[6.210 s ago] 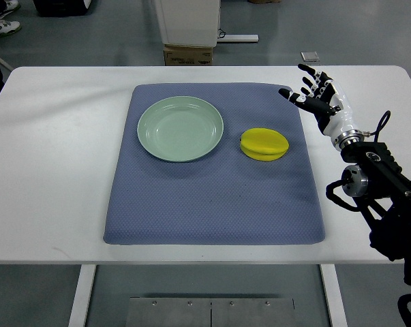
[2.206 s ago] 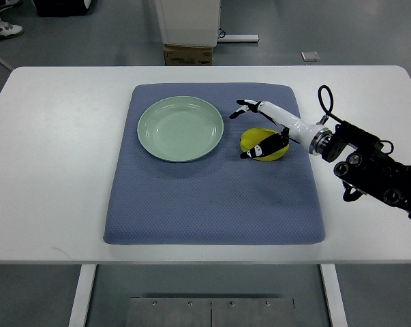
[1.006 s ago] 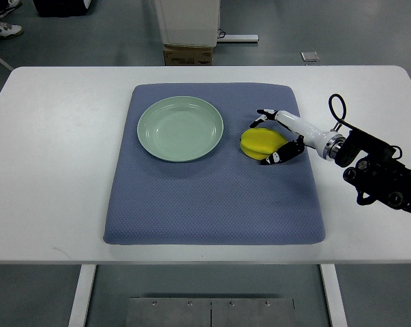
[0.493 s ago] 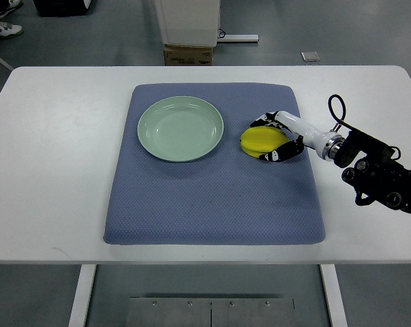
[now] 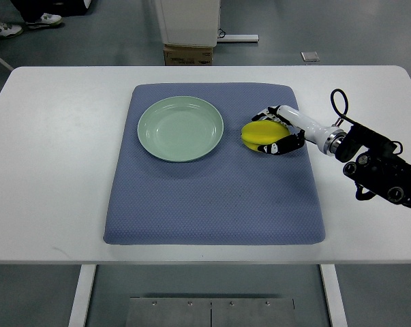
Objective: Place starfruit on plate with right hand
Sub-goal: 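Close the right hand fingers around the yellow starfruit, then lift the starfruit and carry it over the green plate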
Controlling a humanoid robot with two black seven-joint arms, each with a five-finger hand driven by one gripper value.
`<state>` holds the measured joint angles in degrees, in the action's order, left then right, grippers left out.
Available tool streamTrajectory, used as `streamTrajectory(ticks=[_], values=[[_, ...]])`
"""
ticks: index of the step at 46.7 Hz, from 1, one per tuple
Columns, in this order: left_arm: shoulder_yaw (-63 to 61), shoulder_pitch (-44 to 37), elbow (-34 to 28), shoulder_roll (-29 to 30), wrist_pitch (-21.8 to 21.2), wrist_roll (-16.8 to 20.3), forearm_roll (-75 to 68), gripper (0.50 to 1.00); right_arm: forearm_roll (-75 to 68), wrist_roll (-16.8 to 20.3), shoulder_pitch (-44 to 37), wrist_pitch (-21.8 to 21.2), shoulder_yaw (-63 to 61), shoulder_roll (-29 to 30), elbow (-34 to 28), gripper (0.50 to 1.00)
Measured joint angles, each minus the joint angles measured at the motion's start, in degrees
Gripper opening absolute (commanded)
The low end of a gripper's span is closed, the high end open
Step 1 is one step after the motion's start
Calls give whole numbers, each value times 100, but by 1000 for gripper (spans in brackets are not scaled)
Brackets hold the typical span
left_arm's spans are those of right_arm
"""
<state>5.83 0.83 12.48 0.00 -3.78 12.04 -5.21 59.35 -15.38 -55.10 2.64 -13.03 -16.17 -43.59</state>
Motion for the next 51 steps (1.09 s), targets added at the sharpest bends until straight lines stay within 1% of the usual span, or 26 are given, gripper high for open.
streamTrajectory(ticks=[12, 24, 38, 51], values=[[4, 0, 0, 0, -1, 0, 0, 1000, -121, 90, -285, -9, -59, 43, -11, 500], [1, -1, -1, 0, -2, 0, -1, 1000, -357, 263, -738, -48, -32, 287, -11, 500], [2, 2, -1, 0, -2, 0, -1, 1000, -486, 334, -1089, -111, 150, 840, 34, 500], [4, 1, -1, 0, -3, 0, -1, 1000, -504, 370, -1292, -122, 329, 1410, 223, 500]])
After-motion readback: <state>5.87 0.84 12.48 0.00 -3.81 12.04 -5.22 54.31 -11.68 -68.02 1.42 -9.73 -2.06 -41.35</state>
